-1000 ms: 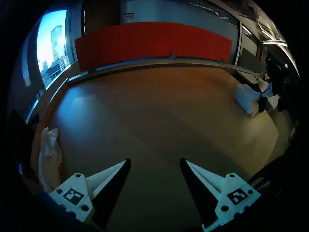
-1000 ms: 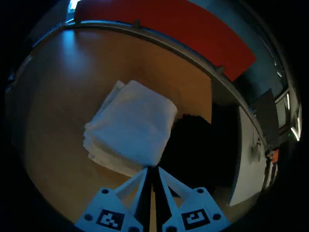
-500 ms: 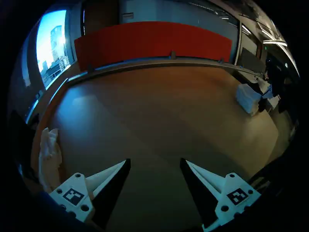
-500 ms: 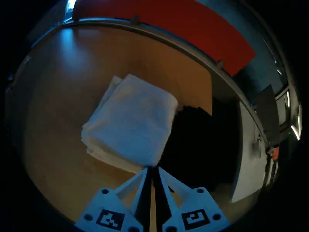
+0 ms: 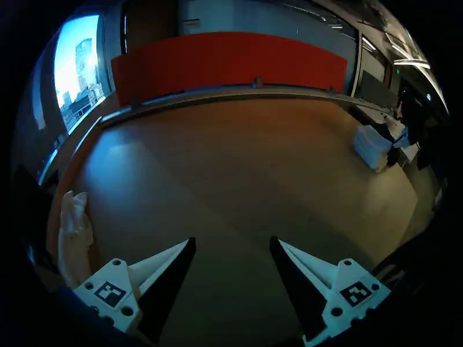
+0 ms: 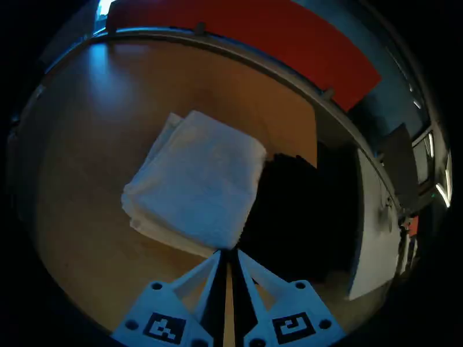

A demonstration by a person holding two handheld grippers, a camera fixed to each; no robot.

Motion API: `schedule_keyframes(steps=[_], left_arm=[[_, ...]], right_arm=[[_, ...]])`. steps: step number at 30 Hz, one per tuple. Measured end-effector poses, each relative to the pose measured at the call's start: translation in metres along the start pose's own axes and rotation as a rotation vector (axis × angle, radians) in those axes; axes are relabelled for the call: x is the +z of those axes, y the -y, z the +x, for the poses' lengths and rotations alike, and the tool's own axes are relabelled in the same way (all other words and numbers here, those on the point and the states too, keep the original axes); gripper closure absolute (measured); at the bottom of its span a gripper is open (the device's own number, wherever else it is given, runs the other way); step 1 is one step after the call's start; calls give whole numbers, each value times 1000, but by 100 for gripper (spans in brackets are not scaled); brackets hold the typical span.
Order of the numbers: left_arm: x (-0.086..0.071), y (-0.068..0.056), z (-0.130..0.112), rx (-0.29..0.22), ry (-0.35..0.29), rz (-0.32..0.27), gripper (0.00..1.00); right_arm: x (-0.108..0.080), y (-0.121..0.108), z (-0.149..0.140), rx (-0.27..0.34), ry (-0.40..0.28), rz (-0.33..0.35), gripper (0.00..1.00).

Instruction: Fold towel

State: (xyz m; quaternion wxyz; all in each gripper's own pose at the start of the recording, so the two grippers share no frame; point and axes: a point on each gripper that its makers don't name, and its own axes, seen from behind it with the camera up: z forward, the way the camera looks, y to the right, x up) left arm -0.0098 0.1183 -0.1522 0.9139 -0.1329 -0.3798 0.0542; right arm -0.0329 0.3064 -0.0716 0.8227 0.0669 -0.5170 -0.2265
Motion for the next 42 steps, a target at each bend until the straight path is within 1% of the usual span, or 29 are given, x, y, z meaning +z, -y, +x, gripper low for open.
schedule_keyframes(steps=[2, 6, 9, 13, 14, 16, 18, 24, 26, 32, 38, 42], left_arm=[[0, 0, 0, -1, -1, -1, 6], [-1, 0, 1, -2, -5, -3, 6], [0, -1, 2, -4, -8, -5, 6], [0, -2, 2, -6, -12, -9, 6], [0, -2, 3, -7, -14, -10, 6], [0, -1, 3, -8, -16, -11, 6], [0, -1, 3, -10, -18, -12, 6], [-1, 2, 4, -20, -25, -9, 6], [-1, 3, 5, -24, -29, -7, 5], [-2, 6, 9, -31, -38, 3, 6], [-2, 8, 10, -45, -43, 14, 5], [-2, 7, 10, -53, -44, 15, 6]], right_arm=[[-1, 0, 1, -2, -3, -3, 92], [-5, 1, 1, -4, -7, -6, 73], [-9, 3, 3, -3, -18, -5, 53], [-12, 6, 9, 2, -36, -12, 32], [-13, 7, 10, 4, -41, -12, 28], [-15, 10, 13, 9, -49, -10, 24], [-16, 13, 15, 16, -56, -8, 21], [-22, 23, 25, 56, -87, 2, 21], [-24, 26, 30, 78, -103, 2, 17], [-30, 37, 52, 195, -173, 26, 16], [-35, 42, 65, 318, -211, 47, 16], [-36, 44, 67, 347, -223, 47, 16]])
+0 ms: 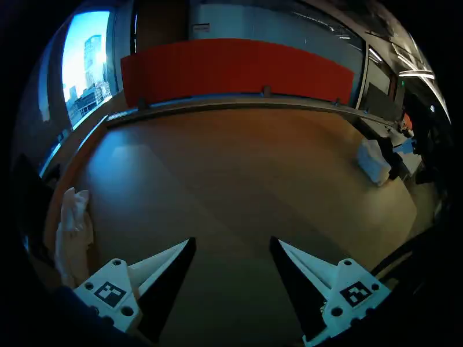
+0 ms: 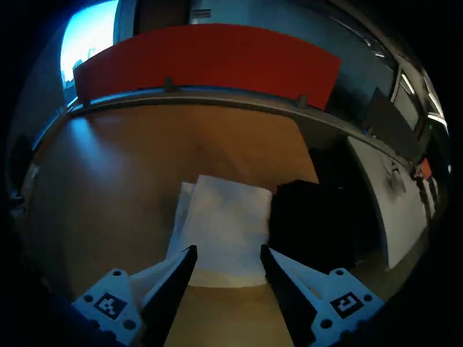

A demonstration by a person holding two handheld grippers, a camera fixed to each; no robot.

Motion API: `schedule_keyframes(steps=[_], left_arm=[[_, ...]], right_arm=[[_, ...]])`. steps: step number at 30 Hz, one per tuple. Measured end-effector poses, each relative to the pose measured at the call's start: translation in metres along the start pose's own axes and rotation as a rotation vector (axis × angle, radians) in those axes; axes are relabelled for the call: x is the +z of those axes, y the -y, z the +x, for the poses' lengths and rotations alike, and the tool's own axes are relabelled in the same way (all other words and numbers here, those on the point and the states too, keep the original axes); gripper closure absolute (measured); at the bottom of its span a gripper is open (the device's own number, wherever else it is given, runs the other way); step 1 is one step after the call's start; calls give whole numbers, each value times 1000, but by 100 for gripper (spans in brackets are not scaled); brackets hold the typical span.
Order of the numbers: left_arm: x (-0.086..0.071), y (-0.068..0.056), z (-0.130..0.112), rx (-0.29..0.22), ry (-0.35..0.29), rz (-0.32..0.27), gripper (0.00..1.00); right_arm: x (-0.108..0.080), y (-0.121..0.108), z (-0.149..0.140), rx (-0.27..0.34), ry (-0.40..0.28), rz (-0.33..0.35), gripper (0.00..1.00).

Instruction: Fold towel

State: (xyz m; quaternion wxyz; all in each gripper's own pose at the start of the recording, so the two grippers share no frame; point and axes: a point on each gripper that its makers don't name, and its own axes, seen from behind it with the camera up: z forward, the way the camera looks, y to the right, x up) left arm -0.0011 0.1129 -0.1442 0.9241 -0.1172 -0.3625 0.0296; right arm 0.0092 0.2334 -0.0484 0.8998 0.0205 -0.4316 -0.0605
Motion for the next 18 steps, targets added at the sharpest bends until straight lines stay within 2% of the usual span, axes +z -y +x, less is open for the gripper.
schedule_keyframes(steps=[5, 8, 18], left_arm=[[0, 2, 2, 2, -5, 6, 6], [0, 3, 5, -5, -10, 9, 6], [-3, 15, 20, -19, -45, 40, 6]], right_arm=[[0, 1, 0, -2, -12, -15, 16], [-2, 2, 5, 13, -42, -22, 16], [-22, 6, 42, 74, -211, -58, 15]])
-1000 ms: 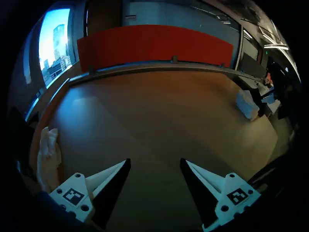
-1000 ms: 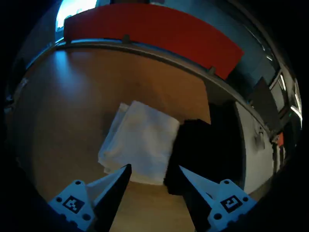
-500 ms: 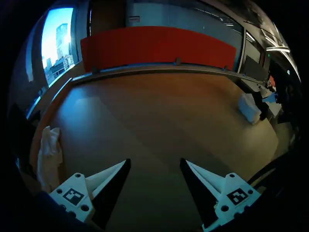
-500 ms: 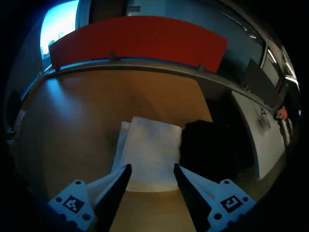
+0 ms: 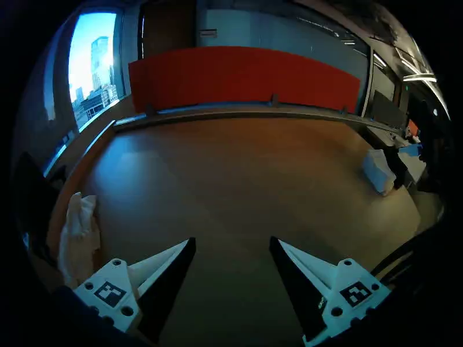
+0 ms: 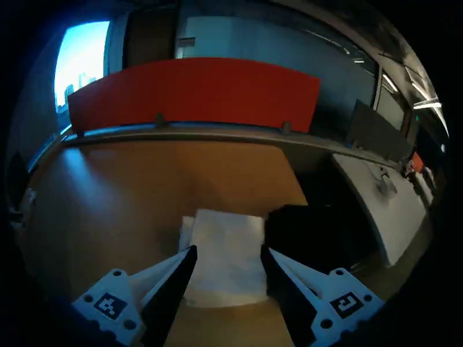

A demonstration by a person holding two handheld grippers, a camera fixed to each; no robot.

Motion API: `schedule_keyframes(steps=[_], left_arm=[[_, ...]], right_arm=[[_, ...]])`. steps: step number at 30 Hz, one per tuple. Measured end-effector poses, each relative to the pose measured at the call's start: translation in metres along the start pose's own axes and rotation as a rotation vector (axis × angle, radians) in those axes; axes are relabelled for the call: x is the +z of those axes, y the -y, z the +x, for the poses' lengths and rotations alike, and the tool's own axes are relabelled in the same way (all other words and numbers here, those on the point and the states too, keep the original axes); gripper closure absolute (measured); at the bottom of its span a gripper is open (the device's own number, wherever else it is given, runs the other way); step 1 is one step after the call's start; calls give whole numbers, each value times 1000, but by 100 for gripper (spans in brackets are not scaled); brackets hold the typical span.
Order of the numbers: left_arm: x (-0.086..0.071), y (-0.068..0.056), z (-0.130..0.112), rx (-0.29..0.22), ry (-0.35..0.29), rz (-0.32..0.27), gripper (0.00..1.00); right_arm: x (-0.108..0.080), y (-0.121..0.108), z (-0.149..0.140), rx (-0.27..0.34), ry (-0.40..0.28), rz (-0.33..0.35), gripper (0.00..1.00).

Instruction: Fold towel

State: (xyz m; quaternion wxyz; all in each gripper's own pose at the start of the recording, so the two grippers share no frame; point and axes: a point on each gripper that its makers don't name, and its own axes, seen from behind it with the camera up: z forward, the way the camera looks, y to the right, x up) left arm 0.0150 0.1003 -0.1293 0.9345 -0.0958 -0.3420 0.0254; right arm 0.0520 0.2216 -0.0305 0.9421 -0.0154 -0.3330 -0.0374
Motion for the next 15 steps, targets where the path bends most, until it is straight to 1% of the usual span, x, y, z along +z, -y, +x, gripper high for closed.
schedule_keyframes(steps=[8, 15], left_arm=[[1, 9, 17, 17, -38, 30, 6], [3, 10, 29, 29, -67, 38, 5]], right_arm=[[-18, 17, 35, -27, -130, -7, 16], [-28, 25, 58, -36, -218, -21, 16]])
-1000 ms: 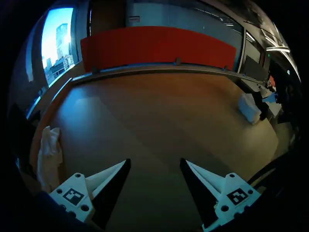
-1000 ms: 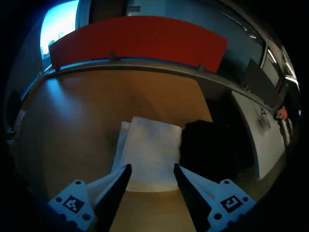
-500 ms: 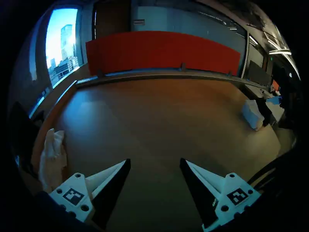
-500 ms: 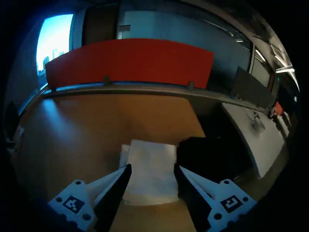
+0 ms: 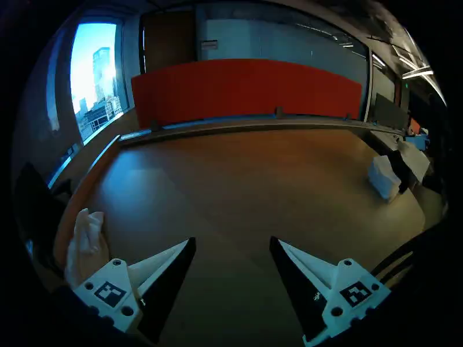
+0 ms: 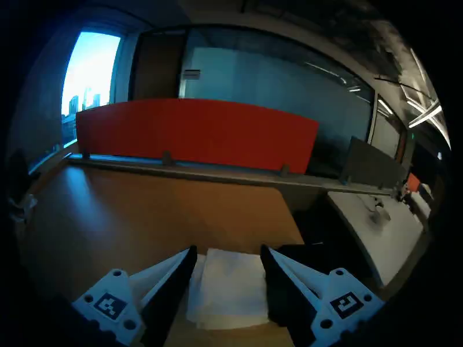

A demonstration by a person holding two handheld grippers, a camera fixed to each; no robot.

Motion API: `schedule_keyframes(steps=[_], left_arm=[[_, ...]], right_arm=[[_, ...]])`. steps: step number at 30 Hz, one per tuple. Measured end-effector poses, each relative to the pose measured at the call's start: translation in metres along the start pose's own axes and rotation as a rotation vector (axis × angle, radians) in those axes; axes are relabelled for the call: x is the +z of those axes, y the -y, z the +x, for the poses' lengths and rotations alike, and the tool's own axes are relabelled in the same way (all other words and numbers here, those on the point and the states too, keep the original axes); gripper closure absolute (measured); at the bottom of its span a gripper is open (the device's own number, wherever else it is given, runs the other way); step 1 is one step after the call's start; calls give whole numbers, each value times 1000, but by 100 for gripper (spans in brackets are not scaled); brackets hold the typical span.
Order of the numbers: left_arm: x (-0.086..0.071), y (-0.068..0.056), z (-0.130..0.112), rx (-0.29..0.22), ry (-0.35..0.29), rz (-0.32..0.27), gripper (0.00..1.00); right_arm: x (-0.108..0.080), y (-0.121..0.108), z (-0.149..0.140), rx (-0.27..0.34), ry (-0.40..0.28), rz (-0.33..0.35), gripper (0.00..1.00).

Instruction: Fold towel

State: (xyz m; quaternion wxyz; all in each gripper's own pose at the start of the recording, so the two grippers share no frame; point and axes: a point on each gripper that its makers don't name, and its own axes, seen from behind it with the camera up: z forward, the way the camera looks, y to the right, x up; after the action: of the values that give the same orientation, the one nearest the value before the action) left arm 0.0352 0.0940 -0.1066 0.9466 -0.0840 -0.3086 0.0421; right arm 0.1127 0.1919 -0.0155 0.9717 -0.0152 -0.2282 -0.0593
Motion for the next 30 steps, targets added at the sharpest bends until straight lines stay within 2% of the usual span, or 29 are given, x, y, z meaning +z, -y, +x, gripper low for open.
schedule_keyframes(steps=[7, 11, 20, 30], left_arm=[[2, 3, 12, -5, -33, 10, 6], [3, 5, 21, -22, -55, 13, 6], [6, 8, 55, -54, -130, 8, 6], [10, 14, 94, -51, -222, 9, 6]], right_arm=[[-5, 5, 27, 21, -109, -20, 15], [-8, 7, 37, 36, -158, -42, 8], [-11, 21, 50, 48, -208, -35, 7], [-15, 39, 59, 19, -231, -29, 7]])
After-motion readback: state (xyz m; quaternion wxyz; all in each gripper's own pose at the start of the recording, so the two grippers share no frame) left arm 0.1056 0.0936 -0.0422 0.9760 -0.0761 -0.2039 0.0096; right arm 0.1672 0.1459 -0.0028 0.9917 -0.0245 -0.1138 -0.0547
